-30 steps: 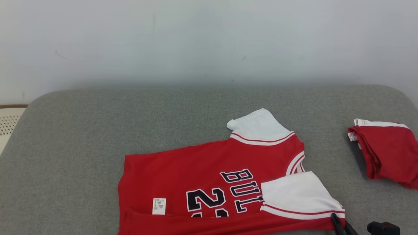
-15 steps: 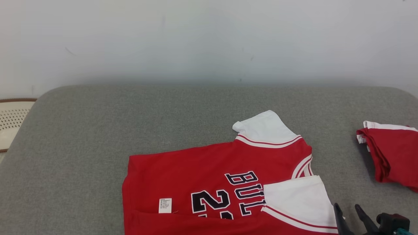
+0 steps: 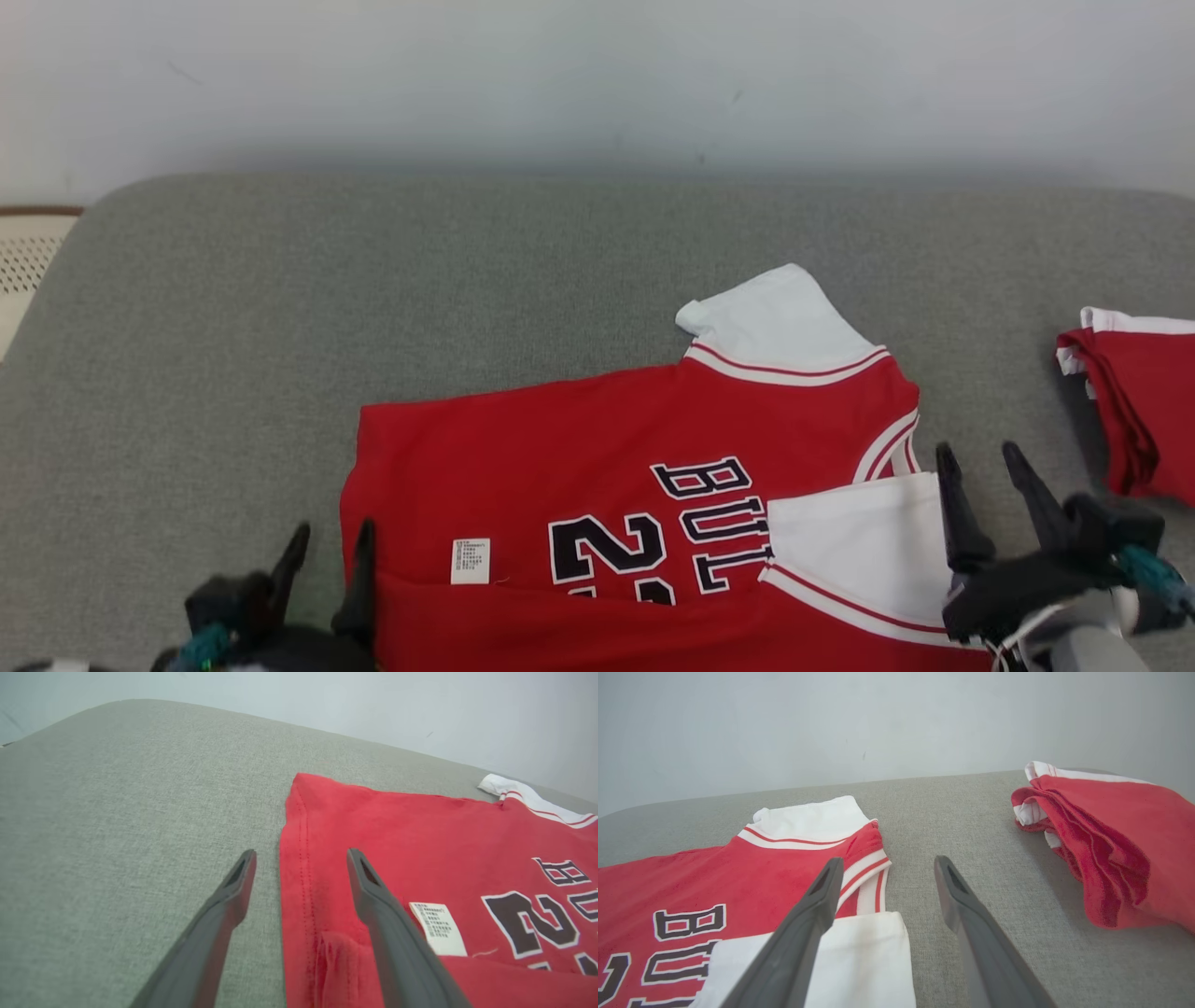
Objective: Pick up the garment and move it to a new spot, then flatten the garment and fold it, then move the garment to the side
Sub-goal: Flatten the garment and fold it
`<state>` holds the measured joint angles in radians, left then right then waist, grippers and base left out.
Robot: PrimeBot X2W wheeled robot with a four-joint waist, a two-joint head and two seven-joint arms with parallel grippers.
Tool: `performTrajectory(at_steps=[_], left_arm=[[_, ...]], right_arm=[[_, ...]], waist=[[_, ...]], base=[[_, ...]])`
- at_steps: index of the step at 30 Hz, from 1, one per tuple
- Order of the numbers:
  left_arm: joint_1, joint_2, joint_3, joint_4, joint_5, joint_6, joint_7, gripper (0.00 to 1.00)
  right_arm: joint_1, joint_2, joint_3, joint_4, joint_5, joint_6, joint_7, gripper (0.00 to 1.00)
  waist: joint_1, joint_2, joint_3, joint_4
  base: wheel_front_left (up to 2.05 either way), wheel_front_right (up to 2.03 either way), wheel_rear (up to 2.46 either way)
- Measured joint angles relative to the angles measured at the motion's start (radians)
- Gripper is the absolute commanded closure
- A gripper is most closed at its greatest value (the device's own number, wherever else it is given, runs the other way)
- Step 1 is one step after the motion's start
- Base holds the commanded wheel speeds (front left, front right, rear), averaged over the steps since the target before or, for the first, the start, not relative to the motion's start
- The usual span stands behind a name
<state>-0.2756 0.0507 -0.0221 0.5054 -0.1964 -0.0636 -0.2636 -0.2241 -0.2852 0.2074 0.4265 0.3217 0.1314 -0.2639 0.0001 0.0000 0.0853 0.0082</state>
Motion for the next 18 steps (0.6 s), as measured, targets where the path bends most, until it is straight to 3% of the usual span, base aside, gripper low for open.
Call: performTrajectory(at_steps=[9,18], left_arm=[[-0.249,0.026,0.04,0.175,0.059,-0.016,0.0,0.0],[-0.344,0.044,0.026,0.291,0.115,-0.023,0.0,0.0]], right_arm=[[-0.113,0.009,0.05,-0.026,-0.015,0.0,0.0,0.0],[-0.139,-0.004,0.067,-0.042,-0.007,0.0,0.0,0.0]], waist=[[0.0002,0.0001,0.092,-0.001],[0.0002,0.0001,0.148,-0.021]], base=[[0.0,0.0,0.0],[0.0,0.0,0.0]])
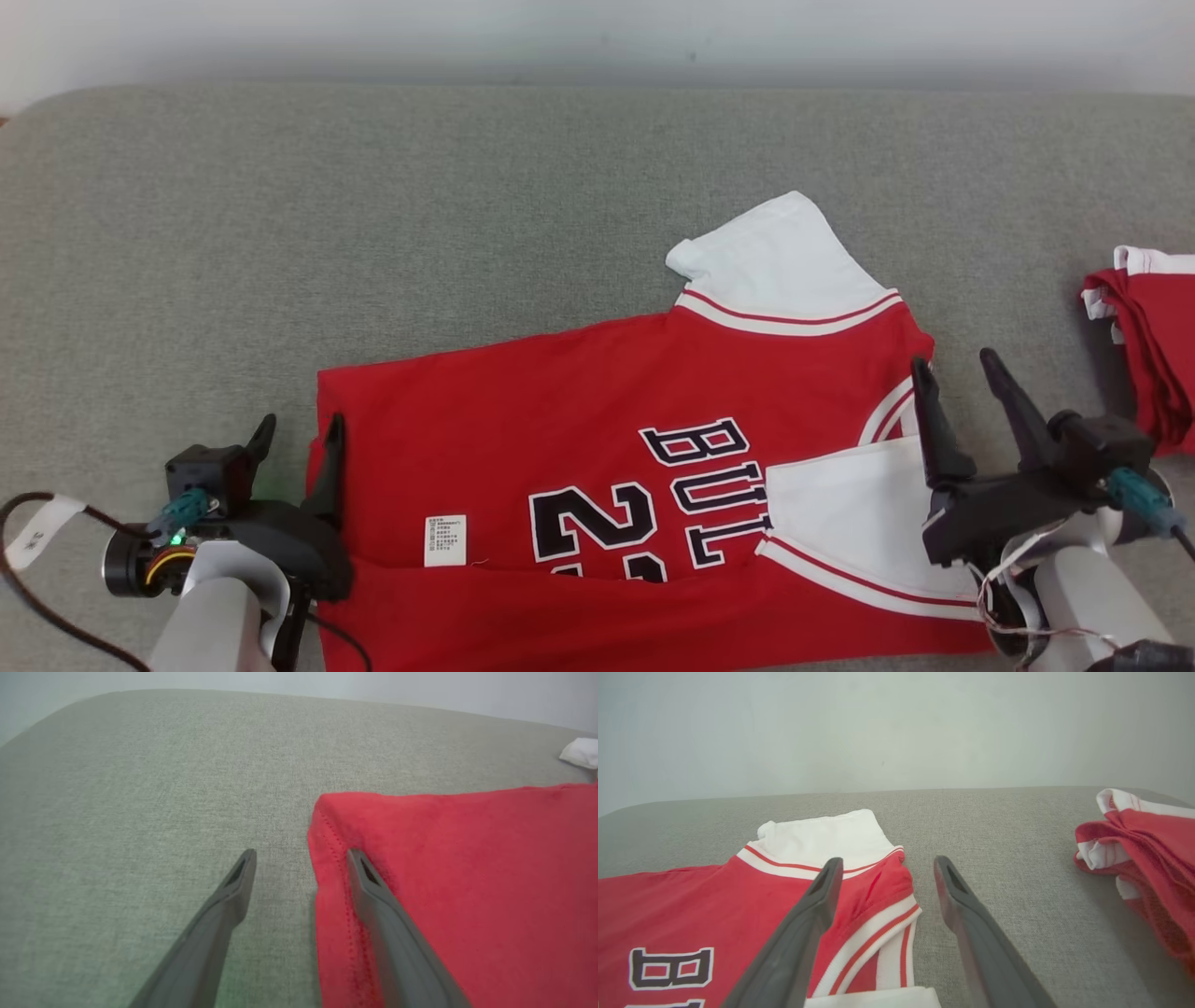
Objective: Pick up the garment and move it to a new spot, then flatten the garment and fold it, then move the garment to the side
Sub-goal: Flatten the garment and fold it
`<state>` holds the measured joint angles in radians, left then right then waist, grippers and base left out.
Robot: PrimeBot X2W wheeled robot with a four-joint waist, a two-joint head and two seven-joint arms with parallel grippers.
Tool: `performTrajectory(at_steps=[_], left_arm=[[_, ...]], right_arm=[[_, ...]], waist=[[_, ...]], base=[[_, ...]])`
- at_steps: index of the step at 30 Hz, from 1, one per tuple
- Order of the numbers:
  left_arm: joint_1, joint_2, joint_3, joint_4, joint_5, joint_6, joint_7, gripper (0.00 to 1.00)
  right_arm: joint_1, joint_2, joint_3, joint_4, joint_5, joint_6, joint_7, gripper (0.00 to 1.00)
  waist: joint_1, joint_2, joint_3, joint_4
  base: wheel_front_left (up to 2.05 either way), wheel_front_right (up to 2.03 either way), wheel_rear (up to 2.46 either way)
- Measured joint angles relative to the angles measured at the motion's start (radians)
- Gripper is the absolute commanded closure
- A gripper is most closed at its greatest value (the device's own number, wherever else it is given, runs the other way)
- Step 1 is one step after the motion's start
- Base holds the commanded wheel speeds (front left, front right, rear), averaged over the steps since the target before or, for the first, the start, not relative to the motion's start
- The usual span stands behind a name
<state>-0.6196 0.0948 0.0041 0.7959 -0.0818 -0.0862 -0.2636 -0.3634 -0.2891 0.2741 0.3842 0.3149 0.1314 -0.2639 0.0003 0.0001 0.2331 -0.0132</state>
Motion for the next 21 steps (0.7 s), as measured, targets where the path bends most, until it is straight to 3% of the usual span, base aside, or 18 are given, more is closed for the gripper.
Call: performTrajectory(at_steps=[13,14,15,17,18,21], left_arm=[[-0.071,-0.009,-0.022,0.039,0.02,0.0,-0.001,0.0],[-0.077,-0.01,-0.026,0.04,0.02,0.0,-0.001,0.18],[-0.082,-0.012,-0.032,0.04,0.02,-0.002,-0.001,0.29],[-0.086,-0.017,-0.052,0.045,0.021,-0.011,-0.002,0.84],[-0.089,-0.02,-0.06,0.048,0.021,-0.019,-0.002,1.0],[-0.1,-0.03,-0.088,0.054,0.021,-0.028,-0.003,1.0]], right_arm=[[-0.177,-0.063,0.085,0.007,0.003,0.0,0.0,0.0],[-0.199,-0.072,0.098,0.019,0.003,0.0,0.0,0.0],[-0.223,-0.084,0.109,0.033,0.005,0.0,0.0,0.0],[-0.27,-0.1,0.134,0.068,0.013,0.0,0.0,0.0],[-0.295,-0.107,0.148,0.091,0.016,0.0,0.0,0.0],[-0.374,-0.118,0.181,0.162,0.035,0.0,0.0,0.0]], waist=[[-0.0001,0.0,0.063,-0.005],[-0.0002,0.0,0.066,-0.002],[-0.0002,0.0,0.069,0.002],[-0.0002,0.0,0.075,0.011],[-0.0002,0.0,0.077,0.016],[-0.0002,0.0,0.083,0.032]], base=[[0.0,0.0,0.0],[0.0,0.0,0.0],[0.0,0.0,0.0],[0.0,0.0,0.0],[0.0,0.0,0.0],[0.0,0.0,0.0]])
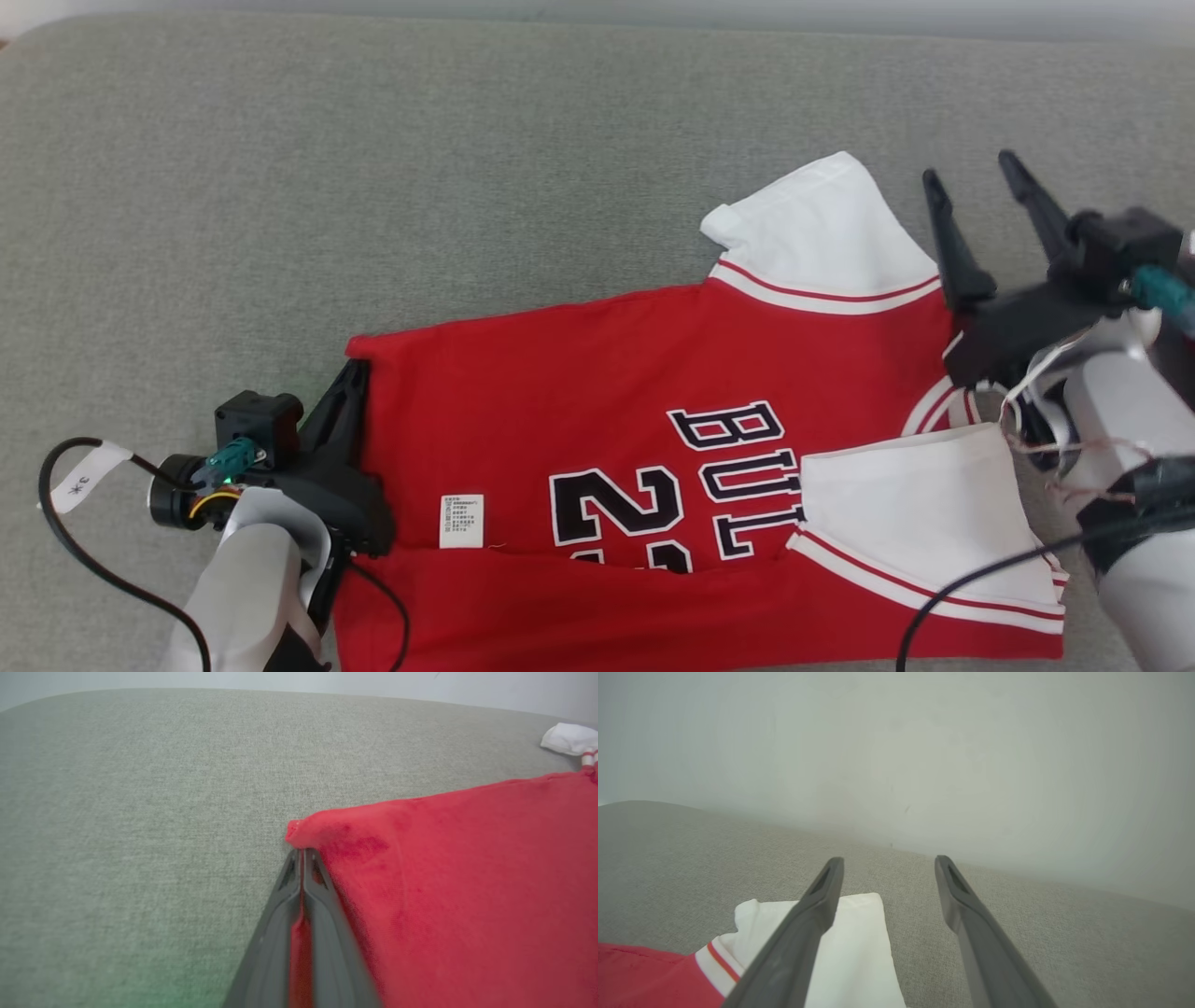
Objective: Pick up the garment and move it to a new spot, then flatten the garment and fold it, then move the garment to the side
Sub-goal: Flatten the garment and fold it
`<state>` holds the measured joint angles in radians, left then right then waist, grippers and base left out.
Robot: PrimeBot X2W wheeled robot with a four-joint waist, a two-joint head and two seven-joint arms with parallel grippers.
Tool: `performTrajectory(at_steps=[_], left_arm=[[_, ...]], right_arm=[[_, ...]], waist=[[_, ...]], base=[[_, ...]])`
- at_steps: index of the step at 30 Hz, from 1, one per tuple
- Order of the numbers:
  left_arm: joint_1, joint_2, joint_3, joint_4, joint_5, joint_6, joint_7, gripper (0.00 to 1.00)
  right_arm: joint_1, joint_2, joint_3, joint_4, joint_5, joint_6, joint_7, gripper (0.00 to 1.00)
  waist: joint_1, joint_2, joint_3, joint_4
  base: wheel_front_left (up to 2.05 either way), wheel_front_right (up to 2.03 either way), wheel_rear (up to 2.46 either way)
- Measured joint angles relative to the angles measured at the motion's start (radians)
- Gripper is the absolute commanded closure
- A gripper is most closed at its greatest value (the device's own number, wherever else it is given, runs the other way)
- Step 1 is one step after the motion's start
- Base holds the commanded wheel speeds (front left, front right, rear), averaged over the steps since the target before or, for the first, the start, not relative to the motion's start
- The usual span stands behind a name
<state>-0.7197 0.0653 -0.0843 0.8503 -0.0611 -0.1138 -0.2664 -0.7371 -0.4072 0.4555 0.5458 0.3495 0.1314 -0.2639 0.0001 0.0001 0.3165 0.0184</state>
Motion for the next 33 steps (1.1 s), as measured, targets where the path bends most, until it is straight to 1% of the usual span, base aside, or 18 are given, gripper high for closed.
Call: performTrajectory(at_steps=[3,5,7,11,15,20,21,25,26,27,28,29,30,31,32,33], left_arm=[[-0.004,-0.006,-0.016,-0.011,-0.009,-0.006,0.0,1.0],[-0.003,-0.008,-0.019,-0.04,-0.011,-0.006,0.001,1.0],[0.001,-0.011,-0.022,-0.083,-0.012,0.005,0.003,1.0],[0.025,-0.013,-0.045,-0.194,-0.014,0.018,0.003,1.0],[0.059,-0.014,-0.092,-0.298,-0.04,0.029,0.003,1.0],[0.078,-0.015,-0.159,-0.352,-0.085,0.045,0.003,1.0],[0.078,-0.014,-0.181,-0.368,-0.095,0.05,0.003,1.0],[0.076,-0.014,-0.216,-0.385,-0.121,0.064,0.003,1.0],[0.076,-0.014,-0.216,-0.385,-0.121,0.064,0.003,1.0],[0.074,-0.015,-0.223,-0.389,-0.125,0.066,0.003,1.0],[0.073,-0.014,-0.227,-0.392,-0.128,0.07,0.003,1.0],[0.07,-0.014,-0.232,-0.393,-0.132,0.071,0.003,1.0],[0.065,-0.015,-0.237,-0.394,-0.133,0.072,0.003,1.0],[0.063,-0.014,-0.241,-0.395,-0.136,0.073,0.003,1.0],[0.063,-0.015,-0.244,-0.395,-0.139,0.076,0.003,1.0],[0.063,-0.015,-0.246,-0.395,-0.14,0.079,0.003,1.0]], right_arm=[[-0.078,-0.011,0.035,0.083,0.015,0.0,0.001,0.0],[-0.118,-0.011,0.064,0.152,0.034,0.0,0.022,0.0],[-0.149,-0.009,0.097,0.224,0.063,0.0,0.068,0.0],[-0.207,-0.014,0.163,0.326,0.113,0.0,0.147,0.0],[-0.259,-0.028,0.206,0.404,0.152,0.0,0.187,0.0],[-0.32,-0.041,0.218,0.497,0.196,0.0,0.221,0.0],[-0.34,-0.044,0.218,0.535,0.213,0.0,0.241,0.0],[-0.369,-0.048,0.207,0.591,0.249,0.0,0.251,0.0],[-0.369,-0.048,0.207,0.591,0.249,0.0,0.251,0.04],[-0.376,-0.048,0.21,0.603,0.249,0.0,0.248,0.11],[-0.38,-0.048,0.213,0.61,0.25,0.0,0.253,0.31],[-0.38,-0.048,0.213,0.616,0.258,0.0,0.255,0.4],[-0.382,-0.047,0.21,0.623,0.271,0.0,0.255,0.64],[-0.385,-0.048,0.212,0.629,0.274,0.0,0.254,0.8],[-0.387,-0.049,0.216,0.632,0.276,0.0,0.253,1.0],[-0.391,-0.048,0.218,0.633,0.279,0.0,0.249,1.0]], waist=[[0.0,0.0,0.006,0.018],[0.0,0.0,0.008,0.031],[0.0001,0.0,0.01,0.045],[0.0,0.0,0.014,0.078],[0.0,0.0,0.019,0.114],[-0.0001,0.0,0.032,0.159],[0.0,0.0,0.039,0.176],[-0.0001,0.0,0.056,0.206],[-0.0001,0.0,0.056,0.206],[-0.0001,0.0,0.06,0.212],[0.0,0.0,0.064,0.218],[0.0,0.0,0.069,0.223],[-0.0001,0.0,0.073,0.227],[0.0,0.0,0.077,0.231],[0.0,0.0,0.08,0.234],[0.0,0.0,0.082,0.236]], base=[[0.0,0.0,0.0],[0.0,0.0,0.0],[0.0,0.0,0.0],[0.0,0.0,0.0],[0.0,0.0,0.0],[0.0,0.0,0.0],[0.0,0.0,0.0],[0.0,0.0,0.0],[0.0,0.0,0.0],[0.0,0.0,0.0],[0.0,0.0,0.0],[0.0,0.0,0.0],[0.0,0.0,0.0],[0.0,0.0,0.0],[0.0,0.0,0.0],[0.0,0.0,0.0]])
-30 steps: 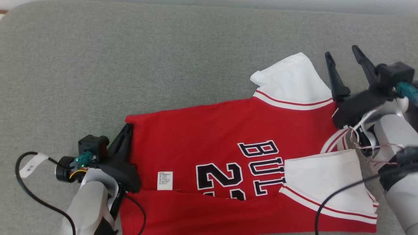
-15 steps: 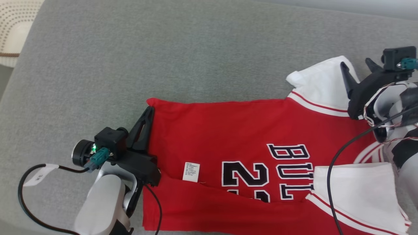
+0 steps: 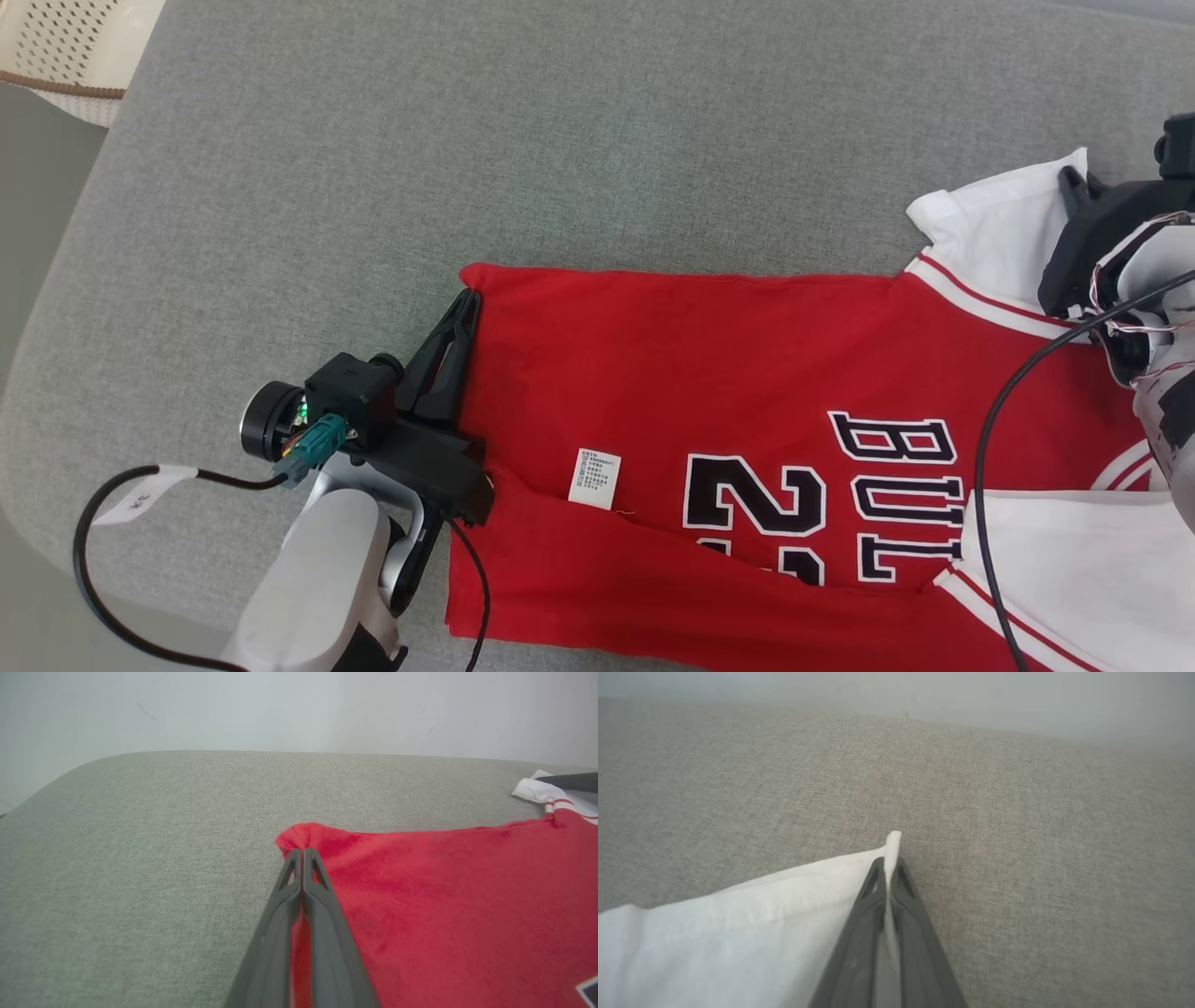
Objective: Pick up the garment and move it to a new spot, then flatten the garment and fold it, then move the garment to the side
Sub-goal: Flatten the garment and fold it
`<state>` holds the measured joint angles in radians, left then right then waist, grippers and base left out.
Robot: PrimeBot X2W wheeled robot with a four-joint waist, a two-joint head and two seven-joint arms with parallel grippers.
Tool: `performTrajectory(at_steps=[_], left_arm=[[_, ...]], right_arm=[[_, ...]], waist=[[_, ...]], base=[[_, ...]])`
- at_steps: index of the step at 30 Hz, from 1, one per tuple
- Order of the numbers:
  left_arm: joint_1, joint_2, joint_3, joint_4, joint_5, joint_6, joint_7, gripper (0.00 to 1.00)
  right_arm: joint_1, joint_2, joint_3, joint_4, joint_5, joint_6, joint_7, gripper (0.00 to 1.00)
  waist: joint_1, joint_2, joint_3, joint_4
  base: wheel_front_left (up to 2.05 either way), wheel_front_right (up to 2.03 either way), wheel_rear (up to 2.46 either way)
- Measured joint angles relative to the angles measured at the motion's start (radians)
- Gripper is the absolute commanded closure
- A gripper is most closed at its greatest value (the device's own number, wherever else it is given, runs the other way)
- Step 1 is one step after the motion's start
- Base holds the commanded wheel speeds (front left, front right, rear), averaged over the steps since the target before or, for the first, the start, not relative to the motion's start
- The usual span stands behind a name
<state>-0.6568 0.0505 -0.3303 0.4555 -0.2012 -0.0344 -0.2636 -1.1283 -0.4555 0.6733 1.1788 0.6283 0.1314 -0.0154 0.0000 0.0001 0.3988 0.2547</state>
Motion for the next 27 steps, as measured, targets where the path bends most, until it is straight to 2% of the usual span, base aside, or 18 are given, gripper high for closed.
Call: performTrajectory(at_steps=[4,10,20,27], left_arm=[[0.0,0.0,0.004,0.002,-0.001,0.003,0.0,1.0],[0.02,0.0,0.038,0.001,0.002,0.009,0.0,1.0],[0.12,0.0,0.139,-0.003,0.054,-0.022,0.0,1.0],[0.197,0.0,0.19,0.006,0.076,-0.043,0.0,1.0]], right_arm=[[-0.004,0.001,0.017,-0.005,0.008,0.0,-0.056,1.0],[0.03,-0.005,0.069,-0.076,0.04,0.0,-0.155,1.0],[0.212,-0.083,0.151,-0.295,0.156,0.0,-0.241,1.0],[0.395,-0.135,0.119,-0.466,0.202,0.0,-0.245,1.0]], waist=[[0.0,0.0,0.002,-0.004],[0.0,0.0,-0.026,-0.024],[-0.0001,0.0,-0.116,-0.069],[-0.0002,-0.0001,-0.173,-0.11]], base=[[0.0,0.0,0.0],[0.0,0.0,0.0],[0.0,0.0,0.0],[0.0,0.0,0.0]])
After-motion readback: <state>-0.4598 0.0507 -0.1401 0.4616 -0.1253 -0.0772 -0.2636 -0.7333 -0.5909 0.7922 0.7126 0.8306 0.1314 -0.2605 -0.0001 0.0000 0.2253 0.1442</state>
